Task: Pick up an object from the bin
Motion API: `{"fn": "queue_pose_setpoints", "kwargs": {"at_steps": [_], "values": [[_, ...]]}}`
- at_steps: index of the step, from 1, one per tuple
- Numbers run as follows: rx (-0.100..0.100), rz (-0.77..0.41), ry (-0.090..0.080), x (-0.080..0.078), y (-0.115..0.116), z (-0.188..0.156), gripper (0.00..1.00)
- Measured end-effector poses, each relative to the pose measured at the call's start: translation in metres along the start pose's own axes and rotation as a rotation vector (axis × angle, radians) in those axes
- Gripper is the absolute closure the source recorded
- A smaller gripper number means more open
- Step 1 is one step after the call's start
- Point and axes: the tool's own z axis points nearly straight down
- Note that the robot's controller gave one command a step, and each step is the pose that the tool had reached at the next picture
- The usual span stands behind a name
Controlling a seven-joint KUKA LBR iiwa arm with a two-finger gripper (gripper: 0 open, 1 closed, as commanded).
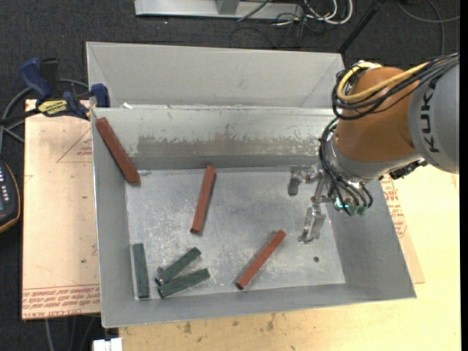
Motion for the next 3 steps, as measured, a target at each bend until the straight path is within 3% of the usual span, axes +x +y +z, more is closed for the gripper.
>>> {"fn": "queue_pose_setpoints", "kwargs": {"at_steps": [1,2,3], "values": [[-0.001,-0.394,-0.002,0.043,0.091,0.101,0.00],[0.001,-0.393,-0.006,0.041,0.089,0.099,1.00],[0.002,-0.404,-0.015,0.048,0.099,-0.045,1.00]]}}
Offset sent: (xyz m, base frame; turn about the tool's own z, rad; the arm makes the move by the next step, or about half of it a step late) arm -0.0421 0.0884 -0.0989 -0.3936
